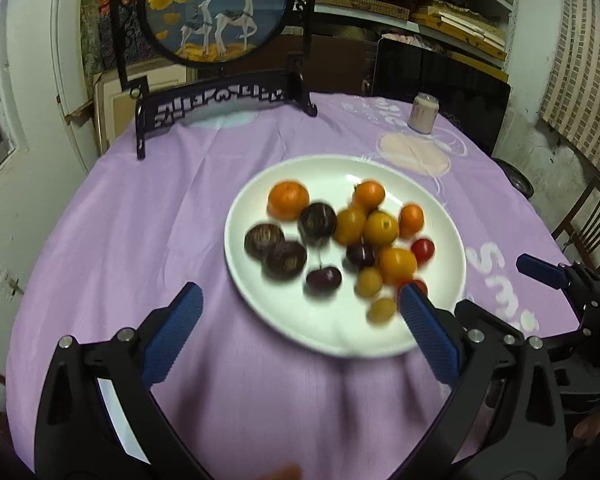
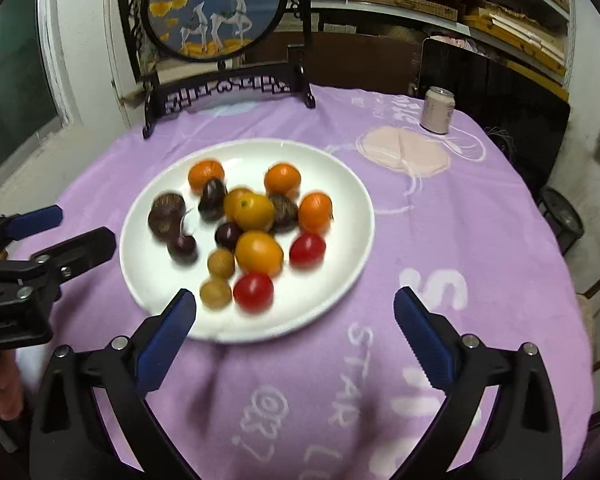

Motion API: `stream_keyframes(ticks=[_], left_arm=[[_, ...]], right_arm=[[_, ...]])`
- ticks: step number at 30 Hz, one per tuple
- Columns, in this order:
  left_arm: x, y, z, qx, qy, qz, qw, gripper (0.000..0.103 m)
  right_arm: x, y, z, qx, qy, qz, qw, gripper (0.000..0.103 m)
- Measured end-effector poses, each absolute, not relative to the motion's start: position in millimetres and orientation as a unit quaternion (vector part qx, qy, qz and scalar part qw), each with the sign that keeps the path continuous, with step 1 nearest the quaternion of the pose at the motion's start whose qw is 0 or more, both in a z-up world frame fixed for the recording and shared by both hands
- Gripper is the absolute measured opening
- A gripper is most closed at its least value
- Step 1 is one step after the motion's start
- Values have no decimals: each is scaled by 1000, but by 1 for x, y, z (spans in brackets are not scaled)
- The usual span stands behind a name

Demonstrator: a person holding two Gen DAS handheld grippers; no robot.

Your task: Organize fruits

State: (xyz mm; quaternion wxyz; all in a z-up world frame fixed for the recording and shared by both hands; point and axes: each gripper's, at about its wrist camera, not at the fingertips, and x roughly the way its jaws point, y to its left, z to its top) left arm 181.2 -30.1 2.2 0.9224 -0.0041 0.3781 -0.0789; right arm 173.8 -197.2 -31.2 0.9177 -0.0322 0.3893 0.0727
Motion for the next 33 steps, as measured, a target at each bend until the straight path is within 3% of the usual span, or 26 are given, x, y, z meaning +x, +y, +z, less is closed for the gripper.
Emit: stream_keyframes(ticks=[33], left_arm=[[128, -29, 18, -5, 366, -88, 927, 100]], right_arm=[[122, -191, -14, -23, 384, 95, 918, 100]])
